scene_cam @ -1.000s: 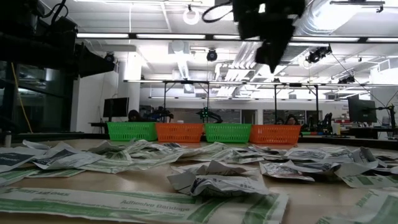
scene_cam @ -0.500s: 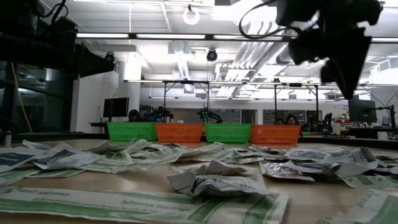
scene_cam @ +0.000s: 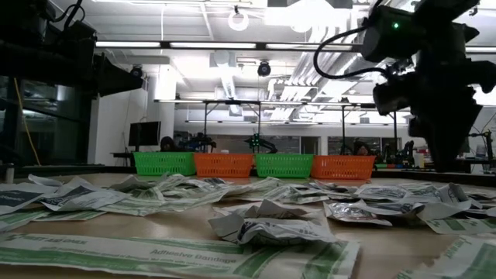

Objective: Pick & Place First Aid Supplies
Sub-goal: Put the green bandage pack in the right orange bin

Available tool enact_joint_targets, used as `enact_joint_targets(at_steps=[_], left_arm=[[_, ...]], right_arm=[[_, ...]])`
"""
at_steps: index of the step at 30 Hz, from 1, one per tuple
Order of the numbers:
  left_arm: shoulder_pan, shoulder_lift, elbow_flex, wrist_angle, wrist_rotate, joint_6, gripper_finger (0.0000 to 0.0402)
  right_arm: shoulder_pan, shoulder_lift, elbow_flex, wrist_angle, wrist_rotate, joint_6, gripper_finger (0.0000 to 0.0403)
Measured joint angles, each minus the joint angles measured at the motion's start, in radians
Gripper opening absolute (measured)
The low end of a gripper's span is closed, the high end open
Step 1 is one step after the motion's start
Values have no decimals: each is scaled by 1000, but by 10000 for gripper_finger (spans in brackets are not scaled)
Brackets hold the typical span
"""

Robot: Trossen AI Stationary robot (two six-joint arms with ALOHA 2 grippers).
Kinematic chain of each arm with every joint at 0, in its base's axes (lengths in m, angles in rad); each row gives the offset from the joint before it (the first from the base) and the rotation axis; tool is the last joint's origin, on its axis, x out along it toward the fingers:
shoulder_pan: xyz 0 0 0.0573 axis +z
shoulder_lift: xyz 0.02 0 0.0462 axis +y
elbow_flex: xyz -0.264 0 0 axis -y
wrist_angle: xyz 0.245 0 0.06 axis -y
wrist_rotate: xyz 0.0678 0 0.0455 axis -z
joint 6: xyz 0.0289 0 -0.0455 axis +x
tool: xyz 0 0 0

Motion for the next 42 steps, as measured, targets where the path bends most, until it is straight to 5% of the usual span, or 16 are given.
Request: enact_joint_targets(at_steps=[5,18,42], left_arm=[[0,0,0,0,0,0,122],[0,0,0,0,0,0,122],[0,0,0,0,0,0,122]], right_arm=[[-14,0,0,2,37,-200,130],[-123,0,0,43,-93,-522,130],[-190,126,0,101,-226,-682,130]])
